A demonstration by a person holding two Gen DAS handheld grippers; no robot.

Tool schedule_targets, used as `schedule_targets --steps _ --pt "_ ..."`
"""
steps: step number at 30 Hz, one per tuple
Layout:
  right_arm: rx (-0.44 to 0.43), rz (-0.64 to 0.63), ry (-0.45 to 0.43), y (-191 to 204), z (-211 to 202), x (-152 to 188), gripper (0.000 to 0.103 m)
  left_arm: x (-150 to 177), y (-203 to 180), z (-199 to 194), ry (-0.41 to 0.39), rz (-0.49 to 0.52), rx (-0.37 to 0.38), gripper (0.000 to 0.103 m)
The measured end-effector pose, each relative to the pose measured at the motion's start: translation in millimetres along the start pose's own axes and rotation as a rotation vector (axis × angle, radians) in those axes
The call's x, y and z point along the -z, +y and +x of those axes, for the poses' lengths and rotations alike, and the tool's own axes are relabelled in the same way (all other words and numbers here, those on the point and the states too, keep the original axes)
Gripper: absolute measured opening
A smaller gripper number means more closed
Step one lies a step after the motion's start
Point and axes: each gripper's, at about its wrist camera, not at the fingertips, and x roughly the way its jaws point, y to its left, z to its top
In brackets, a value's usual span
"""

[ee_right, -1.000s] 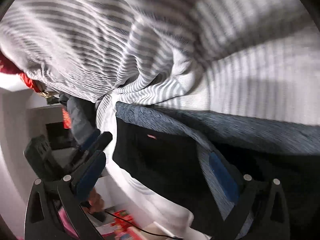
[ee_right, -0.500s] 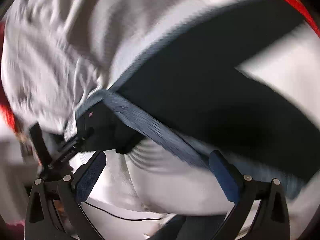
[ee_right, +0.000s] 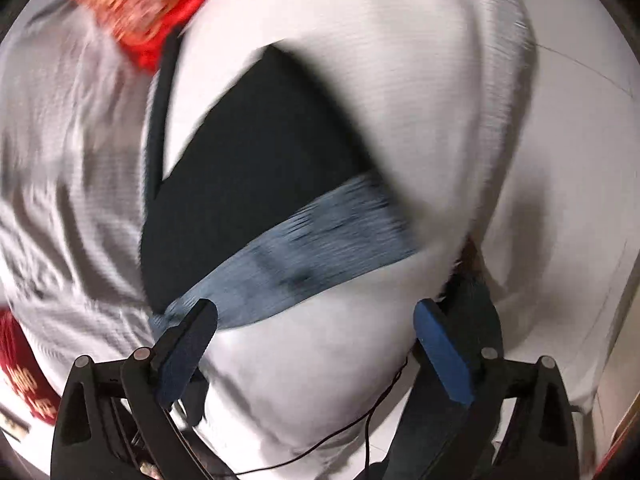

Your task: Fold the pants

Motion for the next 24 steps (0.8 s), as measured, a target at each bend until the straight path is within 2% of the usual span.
schedule_targets --steps 4,7,10,12,13,15,17,18,20,21,24 --pt "-0.104 0.087 -0.012 -26.5 9.8 -16.1 0.077 -13.9 -41.5 13.4 0.006 0.069 0.072 0.079" --pt "-0.18 0.085 0.012 -26.1 23.7 -24.1 0.076 -24.5 -59.7 24.7 0.034 0.046 0.146 0.079" --pt "-0.187 0.089 0.041 -23.7 35.1 -26.3 0.066 -32.4 -67.7 26.9 0.031 0.025 0.168 0.079" --pt "-0.179 0.081 0.03 -20.4 29.2 -25.4 0.034 -38.2 -65.5 28.9 0.035 0.013 0.175 0.079" --pt "-0.191 0.085 0.032 -19.2 24.4 -25.0 0.008 -41.0 -65.9 28.1 0.033 0.005 0.189 0.079" --pt "-0.21 0.073 0.023 -14.5 9.2 -23.9 0.006 -43.2 -63.6 26.6 0.036 -0.01 0.195 0.076" --pt "-0.231 0.047 0.015 -3.8 -2.6 -23.1 0.006 -47.3 -60.5 25.3 0.034 -0.038 0.199 0.061" --pt "-0.253 0.04 0.007 2.4 -8.7 -25.0 0.006 -50.1 -58.2 24.0 0.036 -0.059 0.209 0.058" --pt "-0.288 0.03 -0.008 10.9 -21.6 -26.9 0.006 -52.2 -51.6 20.5 0.027 -0.091 0.238 0.056" --pt "-0.313 0.018 -0.013 20.5 -28.0 -29.5 0.006 -52.3 -48.9 17.0 0.022 -0.098 0.244 0.051" --pt "-0.345 -0.026 -0.02 45.4 -41.1 -38.6 0.006 -60.5 -46.1 4.6 -0.01 -0.083 0.246 0.05"
